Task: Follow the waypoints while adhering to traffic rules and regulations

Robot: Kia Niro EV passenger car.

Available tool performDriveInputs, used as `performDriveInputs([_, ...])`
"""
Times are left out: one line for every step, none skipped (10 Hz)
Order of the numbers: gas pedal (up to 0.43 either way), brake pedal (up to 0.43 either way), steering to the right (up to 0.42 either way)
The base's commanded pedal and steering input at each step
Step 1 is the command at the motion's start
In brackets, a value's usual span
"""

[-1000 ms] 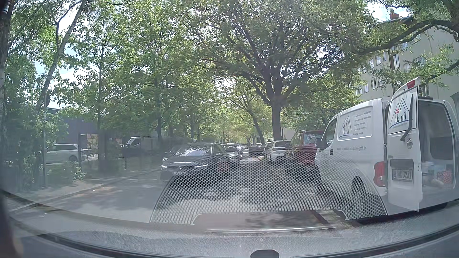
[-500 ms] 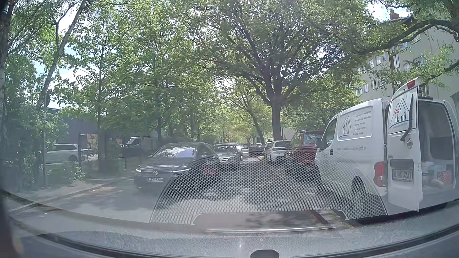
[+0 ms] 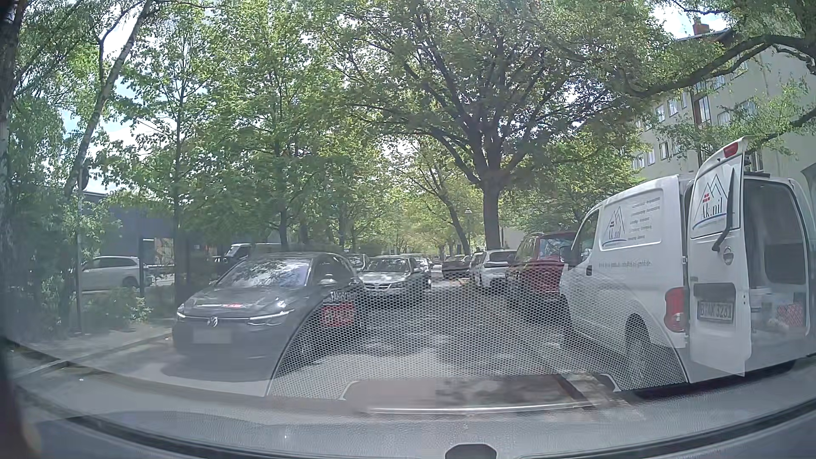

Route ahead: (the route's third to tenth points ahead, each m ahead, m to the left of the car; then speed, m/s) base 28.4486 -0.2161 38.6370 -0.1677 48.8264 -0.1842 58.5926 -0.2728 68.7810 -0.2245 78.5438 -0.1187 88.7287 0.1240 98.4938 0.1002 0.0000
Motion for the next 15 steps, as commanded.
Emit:
performDriveInputs([0.0,0.024,-0.005])
performDriveInputs([0.0,0.024,-0.005])
performDriveInputs([0.0,0.024,-0.005])
performDriveInputs([0.0,0.024,-0.005])
performDriveInputs([0.0,0.024,-0.005])
performDriveInputs([0.0,0.024,-0.005])
performDriveInputs([0.0,0.024,-0.005])
performDriveInputs([0.0,0.024,-0.005])
performDriveInputs([0.0,0.024,-0.005])
performDriveInputs([0.0,0.024,-0.005])
performDriveInputs([0.0,0.024,-0.005])
performDriveInputs([0.0,0.024,-0.004])
performDriveInputs([0.0,0.024,-0.005])
performDriveInputs([0.0,0.024,-0.005])
performDriveInputs([0.0,0.024,-0.005])
